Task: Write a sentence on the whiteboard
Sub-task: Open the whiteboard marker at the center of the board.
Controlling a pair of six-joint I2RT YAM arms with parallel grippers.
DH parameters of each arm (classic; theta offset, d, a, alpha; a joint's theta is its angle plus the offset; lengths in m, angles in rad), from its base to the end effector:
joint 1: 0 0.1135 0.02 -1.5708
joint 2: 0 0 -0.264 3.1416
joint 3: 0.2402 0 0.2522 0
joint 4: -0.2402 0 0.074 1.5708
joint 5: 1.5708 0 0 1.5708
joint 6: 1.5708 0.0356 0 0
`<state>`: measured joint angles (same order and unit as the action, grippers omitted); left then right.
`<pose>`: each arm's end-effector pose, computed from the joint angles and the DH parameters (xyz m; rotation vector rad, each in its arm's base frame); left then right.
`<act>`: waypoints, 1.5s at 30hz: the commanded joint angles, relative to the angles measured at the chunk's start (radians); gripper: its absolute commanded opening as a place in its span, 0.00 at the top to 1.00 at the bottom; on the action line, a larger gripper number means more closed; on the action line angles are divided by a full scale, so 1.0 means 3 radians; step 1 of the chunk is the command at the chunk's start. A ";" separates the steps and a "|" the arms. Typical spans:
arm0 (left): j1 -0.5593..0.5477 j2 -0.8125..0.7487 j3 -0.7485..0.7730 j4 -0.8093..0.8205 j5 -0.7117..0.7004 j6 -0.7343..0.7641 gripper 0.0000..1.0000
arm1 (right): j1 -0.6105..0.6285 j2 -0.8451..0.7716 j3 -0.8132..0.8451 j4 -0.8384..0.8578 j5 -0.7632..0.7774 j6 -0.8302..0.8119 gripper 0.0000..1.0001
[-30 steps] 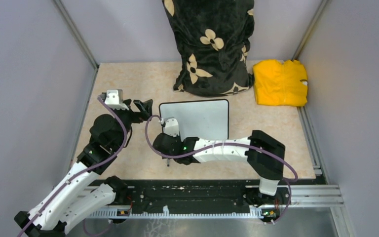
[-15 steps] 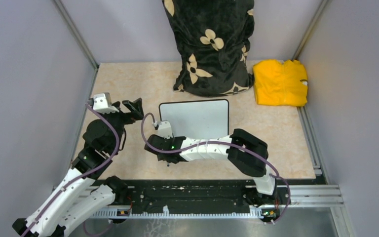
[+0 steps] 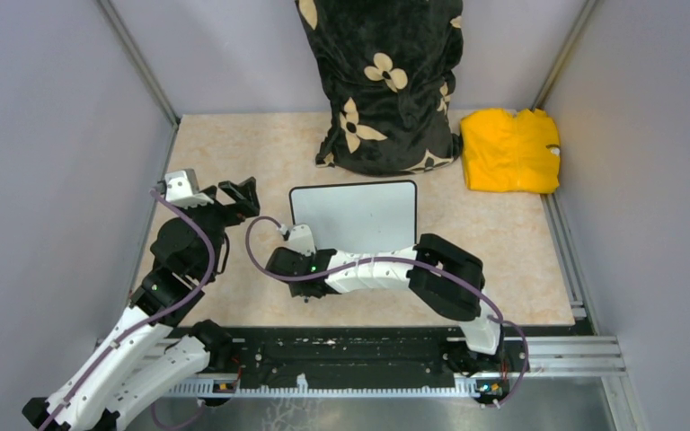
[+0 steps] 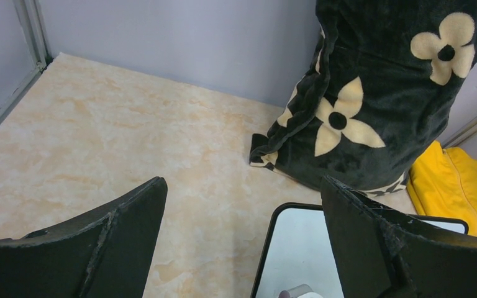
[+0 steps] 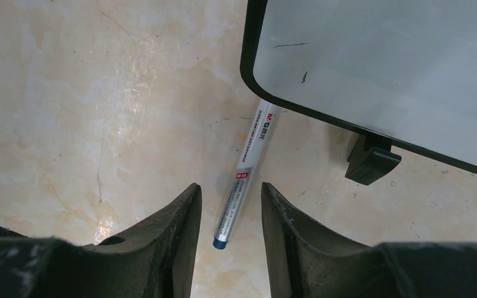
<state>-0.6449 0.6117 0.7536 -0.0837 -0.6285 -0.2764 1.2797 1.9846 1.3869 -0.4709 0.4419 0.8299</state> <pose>0.1249 -0.0677 0.3651 -0.2248 1.5127 -0.2603 0.1333 0.3918 0.1739 -0.4177 2.4725 0.2811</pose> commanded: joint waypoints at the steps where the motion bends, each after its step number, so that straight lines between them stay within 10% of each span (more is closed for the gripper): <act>1: -0.0012 -0.0014 0.0009 0.0018 -0.0040 -0.0021 0.01 | -0.0036 0.0053 -0.0009 0.0132 -0.0091 -0.0038 0.61; 24: -0.0009 -0.0023 0.0009 0.0026 -0.0048 0.0006 0.01 | 0.0025 -0.0191 -0.0303 -0.0016 -0.0191 -0.0348 0.96; 45: -0.0011 0.0148 0.0010 0.0044 0.0075 0.0031 0.01 | 0.0091 -0.1571 -0.1679 -0.0088 -0.0313 -0.0689 1.00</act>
<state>-0.6456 0.6437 0.7536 -0.0860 -0.6201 -0.2756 1.2995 1.5230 0.8936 -0.5285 0.3439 0.6468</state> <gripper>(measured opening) 0.987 0.089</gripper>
